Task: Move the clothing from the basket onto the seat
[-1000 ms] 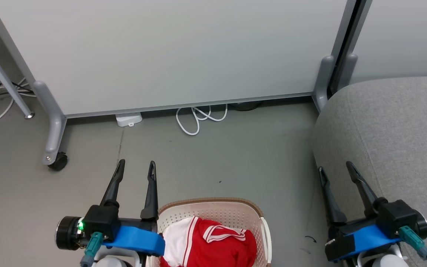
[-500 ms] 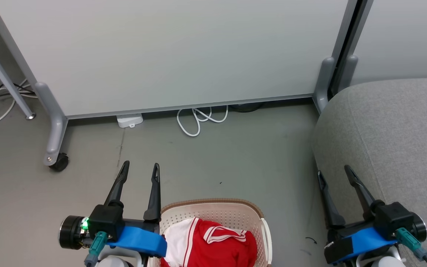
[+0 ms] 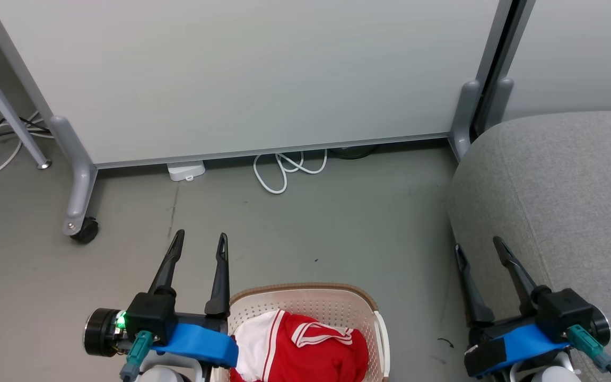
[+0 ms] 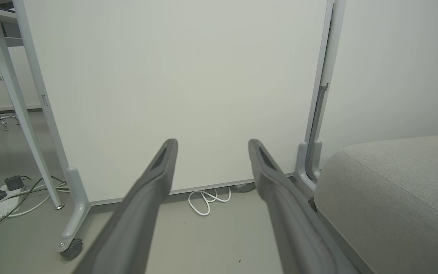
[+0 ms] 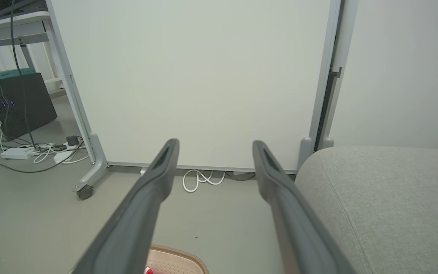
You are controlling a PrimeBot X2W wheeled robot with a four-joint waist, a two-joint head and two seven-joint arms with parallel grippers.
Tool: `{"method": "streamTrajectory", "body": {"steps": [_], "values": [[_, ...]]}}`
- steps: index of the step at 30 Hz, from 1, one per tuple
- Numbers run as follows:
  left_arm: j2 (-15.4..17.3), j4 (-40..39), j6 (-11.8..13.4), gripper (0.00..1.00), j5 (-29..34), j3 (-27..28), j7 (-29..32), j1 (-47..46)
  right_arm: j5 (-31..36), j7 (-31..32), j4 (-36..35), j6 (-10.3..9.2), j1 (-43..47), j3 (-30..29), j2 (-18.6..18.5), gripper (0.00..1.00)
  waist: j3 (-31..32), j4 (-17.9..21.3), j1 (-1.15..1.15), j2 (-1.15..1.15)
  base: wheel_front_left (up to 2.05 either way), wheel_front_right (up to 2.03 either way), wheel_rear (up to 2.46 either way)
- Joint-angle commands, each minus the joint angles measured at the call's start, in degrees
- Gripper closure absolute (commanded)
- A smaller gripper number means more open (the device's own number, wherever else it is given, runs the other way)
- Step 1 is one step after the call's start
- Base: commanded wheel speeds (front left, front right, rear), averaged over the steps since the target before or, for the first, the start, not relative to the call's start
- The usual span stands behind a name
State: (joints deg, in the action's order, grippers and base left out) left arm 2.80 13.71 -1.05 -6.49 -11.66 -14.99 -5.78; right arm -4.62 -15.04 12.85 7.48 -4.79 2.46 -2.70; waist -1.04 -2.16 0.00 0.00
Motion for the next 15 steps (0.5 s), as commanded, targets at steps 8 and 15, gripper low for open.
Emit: {"method": "streamTrajectory", "body": {"steps": [8,15], "values": [[0.16,0.46,-1.02,0.00,1.09,0.14,-0.30,-1.84,0.00,-0.21,-0.60,0.03,-0.95,0.08,-0.34,0.00,-1.08,0.22,0.00,0.00,0.00,0.00,0.00],[1.03,3.76,-3.69,0.00,3.22,-2.01,-0.29,-6.56,0.60,-0.21,-1.61,0.03,-2.28,-0.26,-0.33,0.00,-3.69,1.17,0.00,0.00,0.00,0.00,0.00]]}}
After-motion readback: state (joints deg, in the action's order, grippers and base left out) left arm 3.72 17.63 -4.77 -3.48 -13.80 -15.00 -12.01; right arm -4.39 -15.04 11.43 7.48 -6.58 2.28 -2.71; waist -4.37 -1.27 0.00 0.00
